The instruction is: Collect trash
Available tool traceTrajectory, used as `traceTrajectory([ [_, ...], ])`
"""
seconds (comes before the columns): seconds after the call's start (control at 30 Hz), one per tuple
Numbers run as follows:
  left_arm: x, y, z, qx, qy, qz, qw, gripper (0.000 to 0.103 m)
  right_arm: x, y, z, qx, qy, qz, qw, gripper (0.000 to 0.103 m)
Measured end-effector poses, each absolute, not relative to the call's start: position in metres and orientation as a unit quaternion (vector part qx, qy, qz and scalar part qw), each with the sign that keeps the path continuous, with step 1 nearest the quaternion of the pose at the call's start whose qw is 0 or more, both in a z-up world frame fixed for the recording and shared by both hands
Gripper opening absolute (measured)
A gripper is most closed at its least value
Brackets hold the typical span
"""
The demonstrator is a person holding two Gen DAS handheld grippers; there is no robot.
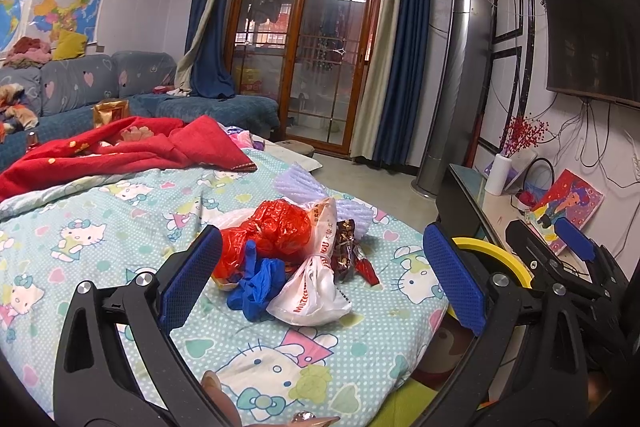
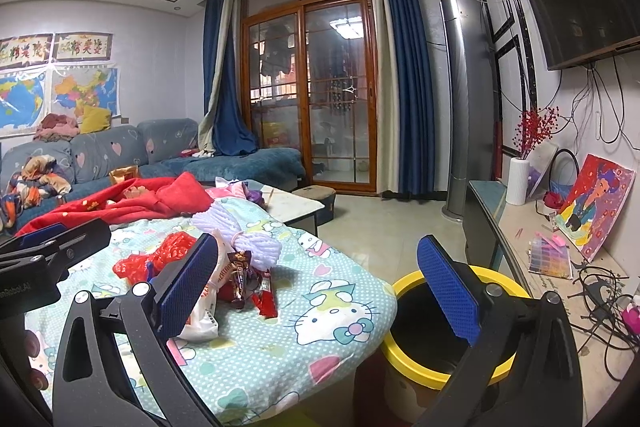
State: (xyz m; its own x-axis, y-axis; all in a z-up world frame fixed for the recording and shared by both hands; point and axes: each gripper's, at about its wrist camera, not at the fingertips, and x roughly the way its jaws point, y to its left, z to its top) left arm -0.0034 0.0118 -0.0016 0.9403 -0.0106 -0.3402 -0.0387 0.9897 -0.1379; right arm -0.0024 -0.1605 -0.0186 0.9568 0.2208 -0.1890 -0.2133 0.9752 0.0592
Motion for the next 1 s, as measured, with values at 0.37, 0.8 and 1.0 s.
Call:
traceTrajectory([
  [0.37,-0.003,0.010,-0.004,-0.072,0.173,0.008,0.982,0.092,-0.001,-0.161,-0.019,0.019,0.099,0.109,0.989,0.097],
  [0.8,-0.007,0.005,-0.004,-0.077,0.172,0.012,0.982,0.092,0.002,-0.158,-0.023,0.017,0.104,0.111,0.988,0.097],
  [1.0,-0.006,0.017,-0.009,-0.092,0.177,0.028,0.980,0.092,0.007,-0.149,-0.020,0.008,0.110,0.129,0.985,0.097],
])
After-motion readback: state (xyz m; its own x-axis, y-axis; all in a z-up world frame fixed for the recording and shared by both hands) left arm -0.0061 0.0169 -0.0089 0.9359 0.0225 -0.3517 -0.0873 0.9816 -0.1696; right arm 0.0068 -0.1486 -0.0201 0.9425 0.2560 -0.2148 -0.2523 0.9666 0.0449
